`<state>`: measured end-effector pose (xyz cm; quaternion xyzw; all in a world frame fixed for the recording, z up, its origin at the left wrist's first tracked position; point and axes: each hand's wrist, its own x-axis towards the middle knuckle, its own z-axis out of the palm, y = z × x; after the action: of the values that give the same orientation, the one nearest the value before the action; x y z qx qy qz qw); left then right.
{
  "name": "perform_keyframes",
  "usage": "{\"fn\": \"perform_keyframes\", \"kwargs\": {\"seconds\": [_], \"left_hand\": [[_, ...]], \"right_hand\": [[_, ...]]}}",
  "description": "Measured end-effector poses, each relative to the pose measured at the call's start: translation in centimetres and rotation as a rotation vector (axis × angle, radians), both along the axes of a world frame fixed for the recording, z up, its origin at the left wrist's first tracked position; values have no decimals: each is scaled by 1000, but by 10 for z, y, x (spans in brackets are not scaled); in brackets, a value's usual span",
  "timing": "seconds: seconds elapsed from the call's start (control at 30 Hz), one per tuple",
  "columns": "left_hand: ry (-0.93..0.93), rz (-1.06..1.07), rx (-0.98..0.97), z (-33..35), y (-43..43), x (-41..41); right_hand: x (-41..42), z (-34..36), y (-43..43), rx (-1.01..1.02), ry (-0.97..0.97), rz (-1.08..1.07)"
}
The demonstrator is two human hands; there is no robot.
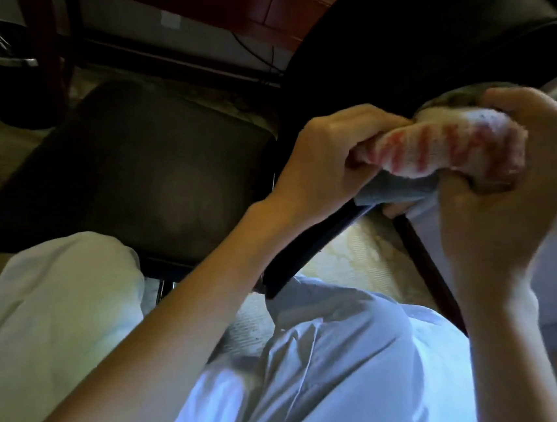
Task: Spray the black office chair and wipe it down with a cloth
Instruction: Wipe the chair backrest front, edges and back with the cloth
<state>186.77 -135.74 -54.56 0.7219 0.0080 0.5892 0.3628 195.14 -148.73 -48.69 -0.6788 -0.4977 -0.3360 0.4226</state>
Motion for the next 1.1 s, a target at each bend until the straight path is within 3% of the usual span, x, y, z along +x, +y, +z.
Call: {"fn": "perform_keyframes", "kwargs": {"seconds": [0.13, 0.37, 0.47, 0.53, 0.6, 0.7, 0.8, 0.97, 1.1], "left_hand": [[22, 8, -54, -28, -12, 0], [158, 222, -303, -166, -52, 2], [263, 255, -419, -209, -65, -1], [326, 228, -528, -224, -69, -2], [413, 199, -631, -230, -69, -6], [434, 194, -517, -227, -67, -13], [327, 275, -369, -199, -64, -12], [66, 417, -86, -82, -41, -9], [11, 450, 102, 4, -7, -18]], "right_hand": [[-5, -22, -2, -56, -254, -133], [10, -130, -9, -386, -380, -12], [22, -186, -13, -626, -402, 87], [24, -212, -14, -654, -414, 71], [14, -220, -13, -633, -307, 37], [4, -209, -14, -688, -336, 77], [-4, -167, -15, -529, -276, 112], [-13, -58, -6, -123, -358, 11], [-21, 15, 9, -73, -352, -94]]}}
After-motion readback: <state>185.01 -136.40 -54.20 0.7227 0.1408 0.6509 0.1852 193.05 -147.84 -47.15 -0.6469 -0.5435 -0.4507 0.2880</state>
